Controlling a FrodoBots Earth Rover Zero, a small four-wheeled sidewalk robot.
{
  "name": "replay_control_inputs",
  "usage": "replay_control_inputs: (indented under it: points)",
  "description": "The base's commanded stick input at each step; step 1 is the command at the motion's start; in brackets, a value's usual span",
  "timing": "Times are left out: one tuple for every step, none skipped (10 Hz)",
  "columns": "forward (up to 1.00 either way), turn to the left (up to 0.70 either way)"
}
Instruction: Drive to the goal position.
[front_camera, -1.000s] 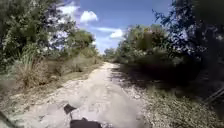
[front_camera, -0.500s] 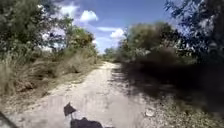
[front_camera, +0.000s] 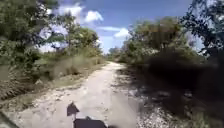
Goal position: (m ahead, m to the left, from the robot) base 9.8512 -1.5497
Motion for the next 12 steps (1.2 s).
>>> replay_control_inputs:
  points:
    - [0.85,0.00]
    - [0.85,0.00]
    - [0.85,0.00]
    - [0.85,0.00]
    - [0.85,0.00]
    - [0.85,0.00]
    - [0.85,0.00]
    - [0.85,0.00]
    - [0.85,0.00]
    - [0.85,0.00]
    - [0.85,0.00]
    - [0.85,0.00]
